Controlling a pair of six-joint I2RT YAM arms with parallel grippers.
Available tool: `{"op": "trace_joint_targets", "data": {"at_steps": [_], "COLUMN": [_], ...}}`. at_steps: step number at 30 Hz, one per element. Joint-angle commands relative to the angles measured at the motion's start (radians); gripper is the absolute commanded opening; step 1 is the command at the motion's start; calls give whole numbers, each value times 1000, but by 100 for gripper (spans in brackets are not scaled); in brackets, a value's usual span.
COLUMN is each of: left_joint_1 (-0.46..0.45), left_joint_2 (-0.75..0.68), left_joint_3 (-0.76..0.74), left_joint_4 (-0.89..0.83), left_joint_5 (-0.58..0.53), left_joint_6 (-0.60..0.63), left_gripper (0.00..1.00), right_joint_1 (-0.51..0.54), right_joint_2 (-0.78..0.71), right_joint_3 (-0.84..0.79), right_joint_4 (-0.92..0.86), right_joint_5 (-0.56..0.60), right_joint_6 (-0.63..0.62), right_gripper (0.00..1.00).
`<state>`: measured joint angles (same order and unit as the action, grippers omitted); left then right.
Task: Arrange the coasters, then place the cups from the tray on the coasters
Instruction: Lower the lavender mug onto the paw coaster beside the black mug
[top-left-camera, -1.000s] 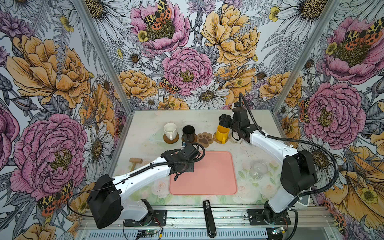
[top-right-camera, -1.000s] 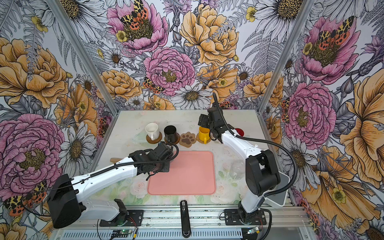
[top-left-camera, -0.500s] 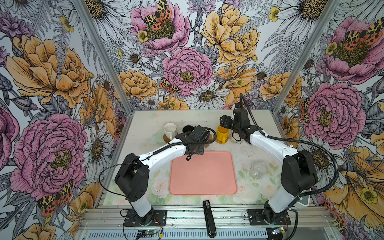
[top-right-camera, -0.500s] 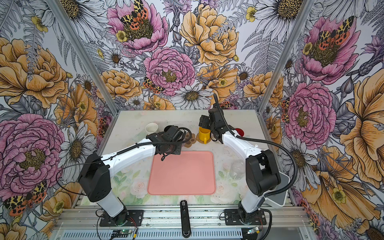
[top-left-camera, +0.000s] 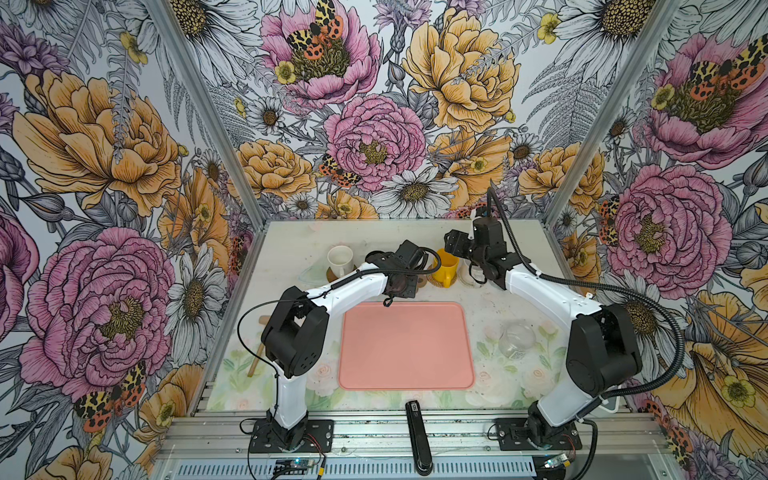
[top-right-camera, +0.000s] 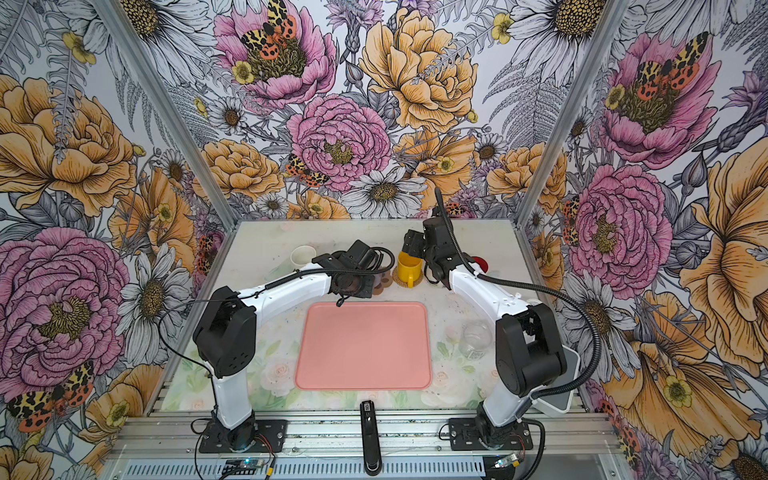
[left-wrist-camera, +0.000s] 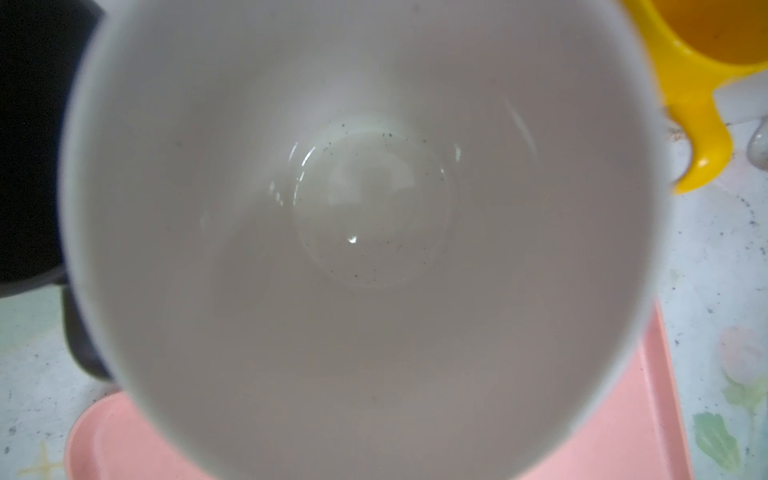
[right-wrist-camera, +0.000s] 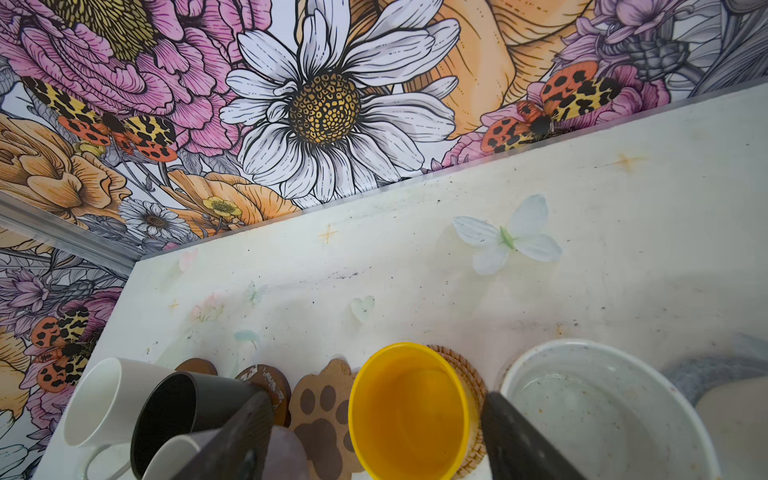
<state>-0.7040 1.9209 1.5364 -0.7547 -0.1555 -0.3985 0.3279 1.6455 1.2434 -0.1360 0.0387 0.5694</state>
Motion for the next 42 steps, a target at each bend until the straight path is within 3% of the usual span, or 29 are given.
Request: {"op": "trace_joint_targets", "data": {"at_steps": [1, 18, 42], "left_joint_1": [15, 32, 34], "left_joint_2": [5, 152, 184], "left_joint_3": [70, 176, 180], "left_joint_4": [63, 61, 58], "left_joint_5": [11, 50, 27], "left_joint_6": [30, 39, 38], "left_gripper": [0, 0, 0], "right_joint_1": [-11, -30, -38], "right_joint_2": [-28, -16, 16], "right_joint_3": [-14, -27, -21], "right_joint_4": [38, 59, 82], "right_joint_5": [-18, -39, -69], "right_joint_6": [19, 31, 47], "right_gripper": [81, 81, 81]}}
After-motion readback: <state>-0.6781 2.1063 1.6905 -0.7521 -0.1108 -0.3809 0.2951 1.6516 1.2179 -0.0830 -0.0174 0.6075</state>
